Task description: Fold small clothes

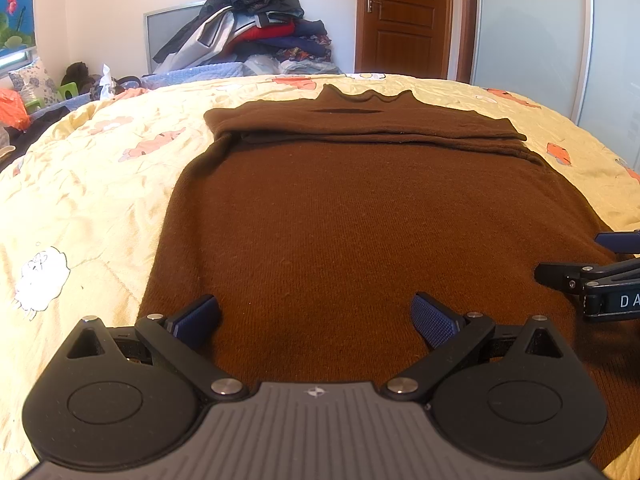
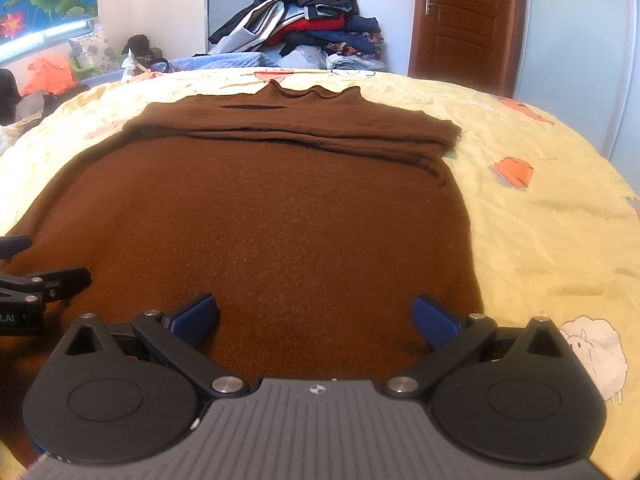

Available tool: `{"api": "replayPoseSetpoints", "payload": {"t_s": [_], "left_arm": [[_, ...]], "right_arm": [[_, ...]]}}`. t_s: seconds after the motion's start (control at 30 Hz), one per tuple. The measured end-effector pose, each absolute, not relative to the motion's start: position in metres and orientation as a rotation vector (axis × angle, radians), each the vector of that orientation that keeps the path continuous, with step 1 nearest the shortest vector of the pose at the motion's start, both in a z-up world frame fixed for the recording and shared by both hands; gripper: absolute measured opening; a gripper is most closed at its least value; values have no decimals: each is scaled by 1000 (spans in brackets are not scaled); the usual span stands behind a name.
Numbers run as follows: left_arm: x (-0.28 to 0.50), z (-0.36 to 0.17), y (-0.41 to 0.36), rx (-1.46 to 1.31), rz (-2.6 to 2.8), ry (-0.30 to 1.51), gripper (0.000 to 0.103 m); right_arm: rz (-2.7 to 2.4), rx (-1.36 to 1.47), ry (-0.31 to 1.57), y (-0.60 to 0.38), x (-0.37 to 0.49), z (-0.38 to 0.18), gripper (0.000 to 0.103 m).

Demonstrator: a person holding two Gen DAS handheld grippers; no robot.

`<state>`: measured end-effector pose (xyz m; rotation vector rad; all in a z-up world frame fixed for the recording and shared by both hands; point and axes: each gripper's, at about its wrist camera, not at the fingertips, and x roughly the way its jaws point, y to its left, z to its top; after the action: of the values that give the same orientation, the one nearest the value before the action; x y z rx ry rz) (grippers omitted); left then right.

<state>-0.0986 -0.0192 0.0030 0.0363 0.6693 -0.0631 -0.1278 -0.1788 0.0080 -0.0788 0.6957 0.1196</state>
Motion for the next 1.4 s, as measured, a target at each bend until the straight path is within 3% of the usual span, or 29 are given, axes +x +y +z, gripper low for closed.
{"api": "replayPoseSetpoints", "payload": {"t_s": [0.3, 0.6, 0.83, 1.03, 1.3, 1.37, 1.4], "left_arm": [[-112, 8, -17, 44, -46, 696, 103], [-160, 21, 18, -16, -94, 763, 103], [-161, 25, 97, -398, -166, 836, 103], [-141, -6, 129, -944, -538, 1009, 103], [-147, -8, 158, -1047, -502, 973, 102], [-147, -5, 156, -991, -466, 997, 98], [-145, -4, 153, -946, -447, 1021, 81]], "right_arm": [[110, -76, 702, -178, -132, 9, 103], [247, -68, 807, -201, -199, 25, 103], [267, 564, 907, -311, -212, 47, 103], [425, 632, 1046, -303, -187, 33, 103], [549, 758, 1126, -289, -166, 24, 103], [555, 808, 1123, -296, -171, 22, 103], [554, 830, 1119, -298, -171, 20, 102]]}}
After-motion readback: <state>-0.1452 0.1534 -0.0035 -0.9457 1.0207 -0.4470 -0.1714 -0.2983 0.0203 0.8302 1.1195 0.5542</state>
